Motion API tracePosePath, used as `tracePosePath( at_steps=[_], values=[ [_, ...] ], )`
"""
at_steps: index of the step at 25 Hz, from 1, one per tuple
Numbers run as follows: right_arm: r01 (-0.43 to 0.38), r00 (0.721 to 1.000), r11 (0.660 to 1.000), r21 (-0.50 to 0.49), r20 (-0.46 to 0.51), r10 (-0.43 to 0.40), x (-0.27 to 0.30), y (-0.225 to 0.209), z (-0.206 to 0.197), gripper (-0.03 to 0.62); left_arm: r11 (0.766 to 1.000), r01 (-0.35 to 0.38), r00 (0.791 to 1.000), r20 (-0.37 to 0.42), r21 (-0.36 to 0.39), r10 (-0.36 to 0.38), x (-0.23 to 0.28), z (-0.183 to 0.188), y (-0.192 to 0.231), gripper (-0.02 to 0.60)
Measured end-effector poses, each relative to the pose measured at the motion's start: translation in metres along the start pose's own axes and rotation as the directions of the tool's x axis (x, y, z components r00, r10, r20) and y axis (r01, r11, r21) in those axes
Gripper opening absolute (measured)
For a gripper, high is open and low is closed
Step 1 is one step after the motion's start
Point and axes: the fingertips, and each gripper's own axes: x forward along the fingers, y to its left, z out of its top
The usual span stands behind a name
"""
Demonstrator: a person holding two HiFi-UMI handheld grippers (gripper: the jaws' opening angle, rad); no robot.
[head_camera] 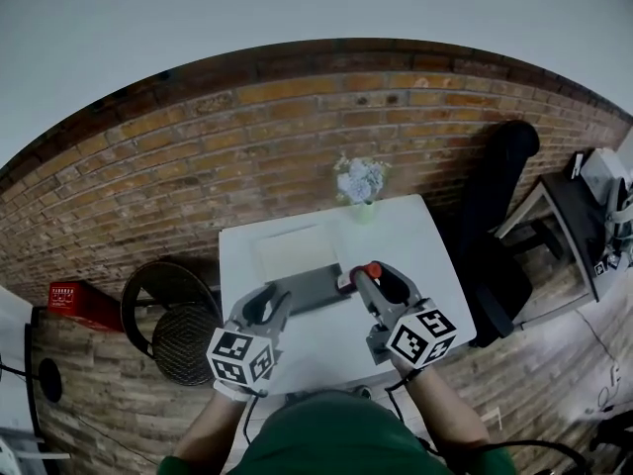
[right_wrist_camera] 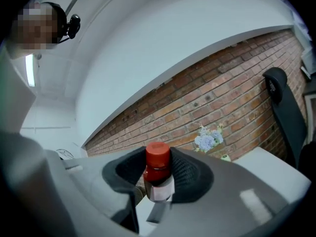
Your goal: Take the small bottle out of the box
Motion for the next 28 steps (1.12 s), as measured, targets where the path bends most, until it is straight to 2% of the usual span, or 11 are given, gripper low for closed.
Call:
tracePosePath(
  at_steps=[9,18,28],
  values=[
    [0.021,0.999,0.999,0.048,-0.032,-0.020,-0.004,-0.006,-0.016,0.149,0.997,0.003,0.999,-0.037,-0.071,-0.005,0.002,-0.033,0.005,0.135],
    [0.025,0.999,0.997,0.067,-0.039,-0.023,-0.004,-0.008,-0.020,0.147,0.997,0.006,0.998,-0.054,-0.081,-0.010,0.005,-0.040,0.005,0.135],
    [0.010,0.999,0.991,0.130,-0.052,-0.003,0.001,-0.015,-0.028,0.147,0.996,-0.006,0.997,-0.072,-0.091,-0.001,0.006,-0.046,0.006,0.135]
  ],
)
